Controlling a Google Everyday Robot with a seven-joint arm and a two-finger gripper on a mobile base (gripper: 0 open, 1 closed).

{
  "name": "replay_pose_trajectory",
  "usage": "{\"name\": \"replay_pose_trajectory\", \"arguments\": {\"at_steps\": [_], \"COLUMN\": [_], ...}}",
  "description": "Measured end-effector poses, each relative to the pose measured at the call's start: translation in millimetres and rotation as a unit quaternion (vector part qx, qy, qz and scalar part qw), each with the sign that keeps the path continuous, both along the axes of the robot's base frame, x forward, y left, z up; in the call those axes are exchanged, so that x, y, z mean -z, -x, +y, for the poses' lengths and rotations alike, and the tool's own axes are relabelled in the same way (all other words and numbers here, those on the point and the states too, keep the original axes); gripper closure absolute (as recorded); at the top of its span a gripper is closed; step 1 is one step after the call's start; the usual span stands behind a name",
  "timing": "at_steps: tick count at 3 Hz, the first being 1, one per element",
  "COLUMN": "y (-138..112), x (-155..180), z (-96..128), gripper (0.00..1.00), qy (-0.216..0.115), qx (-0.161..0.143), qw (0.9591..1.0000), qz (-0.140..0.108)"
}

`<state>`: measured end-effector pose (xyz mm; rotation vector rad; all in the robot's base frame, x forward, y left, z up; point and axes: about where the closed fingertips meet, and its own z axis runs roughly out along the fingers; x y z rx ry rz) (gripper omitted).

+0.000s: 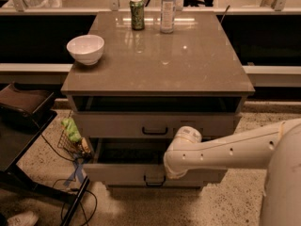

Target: Open middle drawer

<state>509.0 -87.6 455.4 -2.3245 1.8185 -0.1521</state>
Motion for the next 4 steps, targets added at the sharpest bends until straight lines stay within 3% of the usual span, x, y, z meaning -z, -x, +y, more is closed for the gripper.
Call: {"name": "replay_pose_trajectory", "arguments": {"at_steps": [1, 2, 4], "y": [-36, -35, -36], "x": [-4, -6, -36], "z": [-16, -16, -19], "gripper": [1.00, 1.00, 1.00], "qy": [0.002, 0.004, 0.026], "qx": [-0.005, -0.005, -0.002], "qw": [0.9998, 0.9997, 0.9981], "qz": [-0.019, -0.021, -0.055]}}
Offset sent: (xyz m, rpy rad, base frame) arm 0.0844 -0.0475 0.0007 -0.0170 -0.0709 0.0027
